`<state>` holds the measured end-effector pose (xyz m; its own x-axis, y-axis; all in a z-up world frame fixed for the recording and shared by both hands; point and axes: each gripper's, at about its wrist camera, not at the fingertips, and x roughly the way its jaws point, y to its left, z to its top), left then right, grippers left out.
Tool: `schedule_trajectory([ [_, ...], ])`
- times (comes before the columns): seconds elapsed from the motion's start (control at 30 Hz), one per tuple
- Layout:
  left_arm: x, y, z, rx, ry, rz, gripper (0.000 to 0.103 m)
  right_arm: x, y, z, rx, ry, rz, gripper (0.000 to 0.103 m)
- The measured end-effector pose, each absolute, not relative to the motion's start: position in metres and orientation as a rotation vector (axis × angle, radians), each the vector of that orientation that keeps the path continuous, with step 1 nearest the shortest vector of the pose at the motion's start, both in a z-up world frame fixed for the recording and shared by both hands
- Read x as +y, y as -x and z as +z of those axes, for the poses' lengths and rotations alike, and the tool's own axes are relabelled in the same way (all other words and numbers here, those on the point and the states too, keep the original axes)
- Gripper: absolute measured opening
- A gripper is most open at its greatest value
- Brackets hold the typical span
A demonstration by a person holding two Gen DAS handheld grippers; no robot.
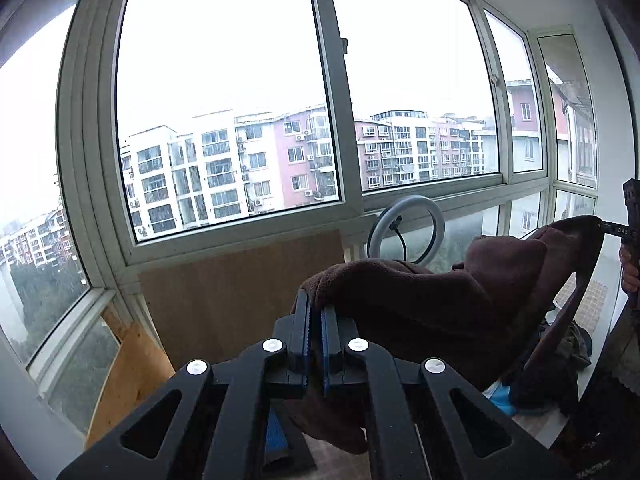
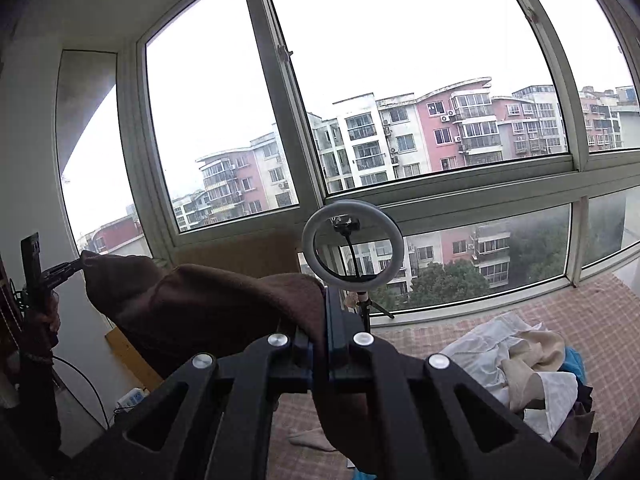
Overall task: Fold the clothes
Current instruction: 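Lay the brown top flat on the mat with both grippers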
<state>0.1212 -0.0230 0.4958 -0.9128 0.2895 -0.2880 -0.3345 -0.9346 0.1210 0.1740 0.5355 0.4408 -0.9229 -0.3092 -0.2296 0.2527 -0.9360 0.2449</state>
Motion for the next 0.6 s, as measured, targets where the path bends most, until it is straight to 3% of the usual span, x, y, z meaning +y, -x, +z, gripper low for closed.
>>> schedule_trajectory([
  [0.13, -0.033, -0.109, 0.509, 0.239, 0.378, 2.786, 0.004, 0.527, -0.171, 0.448, -0.283, -0.375, -2.806, 0.004],
  [0.23, -0.028, -0.066, 0.48, 0.276, 0.491, 2.788, 0.004, 0.529, -0.131, 0.426, -0.332, -0.488, -2.819, 0.004],
  [0.33, -0.021, -0.009, 0.402, 0.269, 0.732, 2.784, 0.004, 0.539, -0.067, 0.374, -0.416, -0.684, -2.828, 0.004],
  [0.47, -0.005, 0.076, 0.284, 0.294, 1.108, 2.762, 0.026, 0.544, 0.06, 0.259, -0.406, -1.18, -2.801, 0.006],
  [0.57, 0.007, 0.141, 0.196, 0.311, 1.394, 2.715, 0.013, 0.544, 0.13, 0.176, -0.34, -1.556, -2.761, 0.009],
  [0.6, 0.011, 0.162, 0.166, 0.316, 1.489, 2.692, 0.013, 0.543, 0.136, 0.158, -0.336, -1.601, -2.743, 0.009],
])
